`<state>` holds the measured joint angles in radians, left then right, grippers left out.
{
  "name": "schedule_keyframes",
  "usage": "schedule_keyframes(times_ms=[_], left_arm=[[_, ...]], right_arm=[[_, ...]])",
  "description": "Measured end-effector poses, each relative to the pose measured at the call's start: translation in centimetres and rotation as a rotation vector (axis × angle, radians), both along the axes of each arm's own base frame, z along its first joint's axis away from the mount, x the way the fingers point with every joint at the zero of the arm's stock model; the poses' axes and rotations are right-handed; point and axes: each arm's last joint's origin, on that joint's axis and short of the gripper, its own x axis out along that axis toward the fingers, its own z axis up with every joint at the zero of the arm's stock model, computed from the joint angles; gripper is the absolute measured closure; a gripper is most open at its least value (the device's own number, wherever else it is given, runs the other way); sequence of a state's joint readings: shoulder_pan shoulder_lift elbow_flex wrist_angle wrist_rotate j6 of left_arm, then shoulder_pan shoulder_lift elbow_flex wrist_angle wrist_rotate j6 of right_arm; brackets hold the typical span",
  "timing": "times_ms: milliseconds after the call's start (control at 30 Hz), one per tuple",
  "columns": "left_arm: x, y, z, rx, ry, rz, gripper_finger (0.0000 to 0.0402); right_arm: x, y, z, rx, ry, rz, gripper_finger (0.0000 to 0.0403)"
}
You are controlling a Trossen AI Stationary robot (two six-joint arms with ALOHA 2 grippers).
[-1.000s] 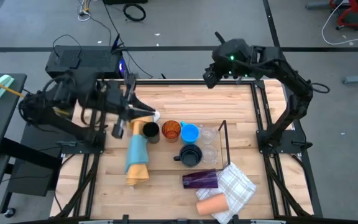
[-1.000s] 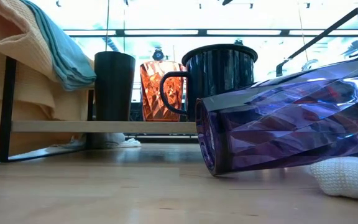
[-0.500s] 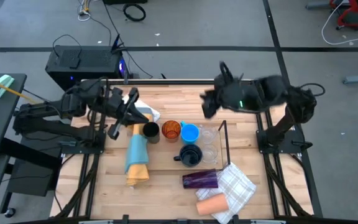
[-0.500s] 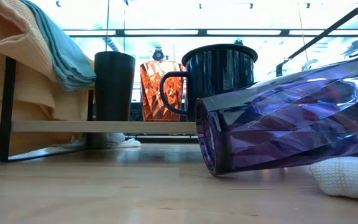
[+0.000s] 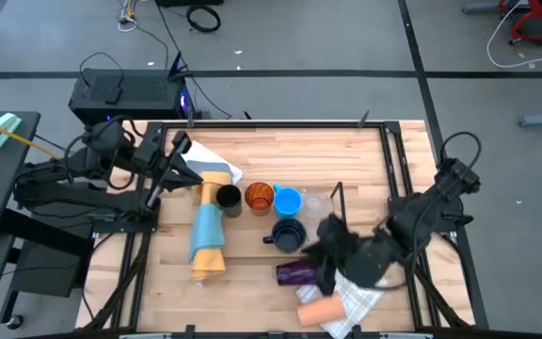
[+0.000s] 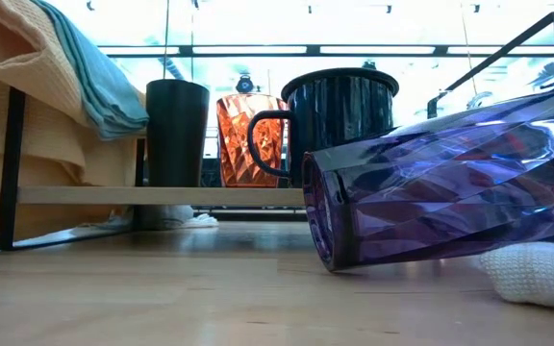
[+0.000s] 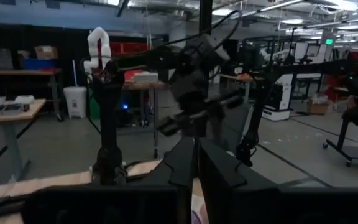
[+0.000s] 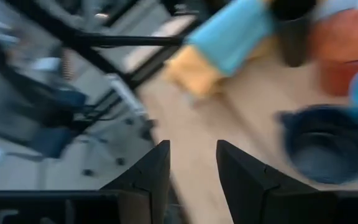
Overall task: Stack small to large cups/mugs on shelf
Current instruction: Put the light orange cup on the shelf
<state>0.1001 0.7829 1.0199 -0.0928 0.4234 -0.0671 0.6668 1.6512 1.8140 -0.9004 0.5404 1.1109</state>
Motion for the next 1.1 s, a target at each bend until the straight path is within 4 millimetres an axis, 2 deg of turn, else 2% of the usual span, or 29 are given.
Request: schedule_keyframes(times_ms=[133, 300, 533, 800, 900, 1100], left_arm=[[0.1, 0.0, -0.4, -0.004, 0.041, 0.000, 0.0363], [0.1, 0.0, -0.4, -0.016, 0.051, -0.001, 0.0351], [0.1, 0.0, -0.4, -0.029, 0.050, -0.003, 0.0345], [0.1, 0.0, -0.4, -0.023, 0.044, -0.002, 0.0357], [0.1, 0.0, -0.4, -0.029, 0.047, -0.003, 0.0360], [0.1, 0.0, -0.4, -0.060, 0.058, -0.006, 0.0357]], right_arm=[[1.2, 1.5, -1.3, 0.070, -0.129, 0.031, 0.0267], [2.3, 1.4, -1.6, 0.136, -0.221, 0.008, 0.0267], [2.5, 1.2, -1.1, 0.199, -0.233, -0.024, 0.0267], [2.4, 1.1, -1.2, 0.162, -0.225, -0.007, 0.0268], [2.2, 1.5, -1.3, 0.129, -0.203, 0.091, 0.0268], [0.2, 3.2, -3.0, 0.104, -0.019, 0.205, 0.0276]])
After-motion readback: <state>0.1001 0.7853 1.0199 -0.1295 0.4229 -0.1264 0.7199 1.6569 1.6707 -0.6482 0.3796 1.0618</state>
